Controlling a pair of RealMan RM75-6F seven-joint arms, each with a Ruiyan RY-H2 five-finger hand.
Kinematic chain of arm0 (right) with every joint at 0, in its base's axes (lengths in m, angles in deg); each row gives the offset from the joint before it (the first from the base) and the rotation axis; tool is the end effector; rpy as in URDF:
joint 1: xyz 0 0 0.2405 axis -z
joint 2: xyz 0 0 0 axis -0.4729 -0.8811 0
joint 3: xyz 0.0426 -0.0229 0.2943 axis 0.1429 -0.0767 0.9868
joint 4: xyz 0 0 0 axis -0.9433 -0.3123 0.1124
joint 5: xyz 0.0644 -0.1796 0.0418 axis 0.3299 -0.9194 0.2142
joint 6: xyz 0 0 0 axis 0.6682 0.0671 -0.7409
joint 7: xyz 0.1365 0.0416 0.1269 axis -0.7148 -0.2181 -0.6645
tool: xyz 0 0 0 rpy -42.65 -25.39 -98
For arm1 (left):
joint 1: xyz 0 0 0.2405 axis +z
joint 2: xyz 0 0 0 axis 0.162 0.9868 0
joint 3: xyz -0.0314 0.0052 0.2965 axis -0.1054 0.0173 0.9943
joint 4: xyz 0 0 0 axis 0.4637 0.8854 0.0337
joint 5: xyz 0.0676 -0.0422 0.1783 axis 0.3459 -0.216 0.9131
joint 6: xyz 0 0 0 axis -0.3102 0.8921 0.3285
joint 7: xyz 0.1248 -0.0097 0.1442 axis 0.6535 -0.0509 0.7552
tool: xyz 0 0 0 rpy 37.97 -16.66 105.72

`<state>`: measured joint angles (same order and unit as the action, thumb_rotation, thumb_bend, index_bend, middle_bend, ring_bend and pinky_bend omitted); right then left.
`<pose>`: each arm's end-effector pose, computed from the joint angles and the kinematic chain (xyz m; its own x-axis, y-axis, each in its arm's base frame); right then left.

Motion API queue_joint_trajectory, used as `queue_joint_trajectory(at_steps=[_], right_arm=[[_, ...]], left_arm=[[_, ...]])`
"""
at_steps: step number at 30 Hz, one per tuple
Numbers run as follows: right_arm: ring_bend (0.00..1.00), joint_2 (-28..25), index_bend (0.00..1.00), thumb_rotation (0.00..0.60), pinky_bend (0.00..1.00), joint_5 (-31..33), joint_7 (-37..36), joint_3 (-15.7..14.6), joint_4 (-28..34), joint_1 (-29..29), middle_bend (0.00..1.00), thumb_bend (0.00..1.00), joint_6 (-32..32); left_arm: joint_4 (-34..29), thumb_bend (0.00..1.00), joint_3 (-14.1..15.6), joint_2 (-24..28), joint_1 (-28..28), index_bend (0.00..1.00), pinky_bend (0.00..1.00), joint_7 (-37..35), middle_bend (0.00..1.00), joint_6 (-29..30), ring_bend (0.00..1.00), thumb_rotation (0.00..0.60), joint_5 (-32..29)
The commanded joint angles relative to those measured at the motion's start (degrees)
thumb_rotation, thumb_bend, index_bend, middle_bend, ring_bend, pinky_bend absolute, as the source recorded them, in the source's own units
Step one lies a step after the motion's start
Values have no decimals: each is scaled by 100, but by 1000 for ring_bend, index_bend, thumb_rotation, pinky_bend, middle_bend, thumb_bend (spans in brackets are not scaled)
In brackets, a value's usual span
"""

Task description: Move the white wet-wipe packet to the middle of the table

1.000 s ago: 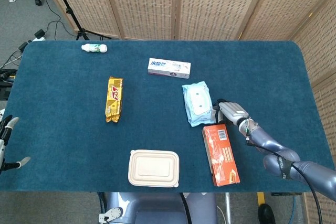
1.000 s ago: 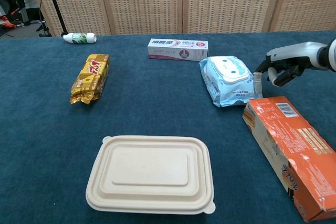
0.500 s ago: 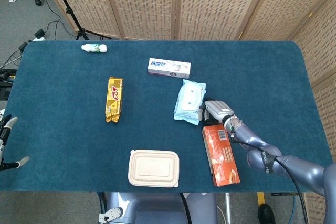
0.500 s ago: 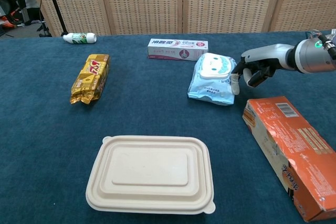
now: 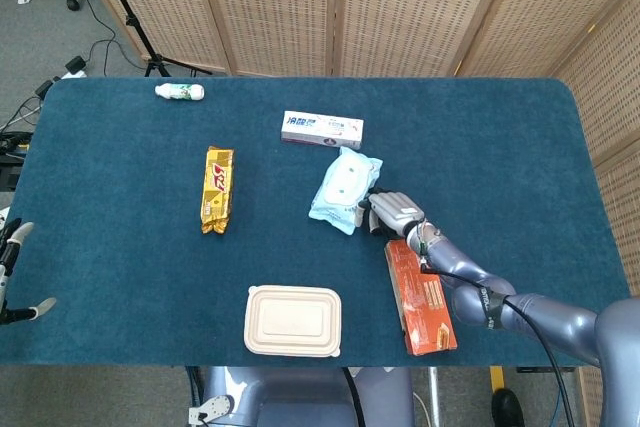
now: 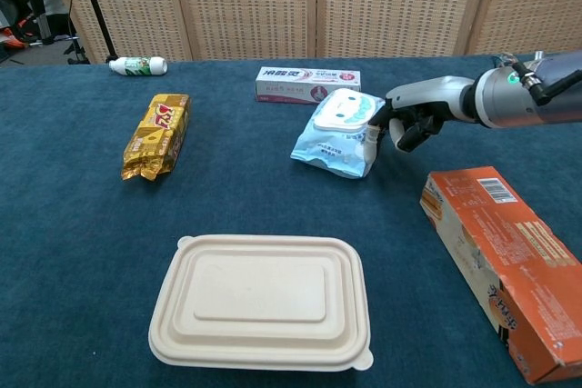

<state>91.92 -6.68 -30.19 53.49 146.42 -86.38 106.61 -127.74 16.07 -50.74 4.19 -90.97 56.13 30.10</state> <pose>-0.1507 -0.4733 -0.0241 0.2507 -0.6164 0.7465 -0.9642 -0.2274 0.1361 -0.3587 0.2261 0.2131 0.3163 0.1159 0.9416 0.9373 0.1149 -0.3290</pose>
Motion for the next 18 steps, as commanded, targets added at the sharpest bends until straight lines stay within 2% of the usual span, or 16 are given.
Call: queue_joint_trajectory(at_steps=[1, 18], right_arm=[[68, -33, 325, 600, 131, 44, 25, 36, 168, -49, 225, 1000, 46], [68, 452, 325, 600, 131, 496, 225, 72, 19, -364, 225, 1000, 225]], left_arm=[[10, 0, -9, -1, -1, 0, 0, -6, 0, -2, 0, 600, -23], [28, 0, -11, 6, -16, 0, 0, -42, 0, -31, 0, 600, -30]])
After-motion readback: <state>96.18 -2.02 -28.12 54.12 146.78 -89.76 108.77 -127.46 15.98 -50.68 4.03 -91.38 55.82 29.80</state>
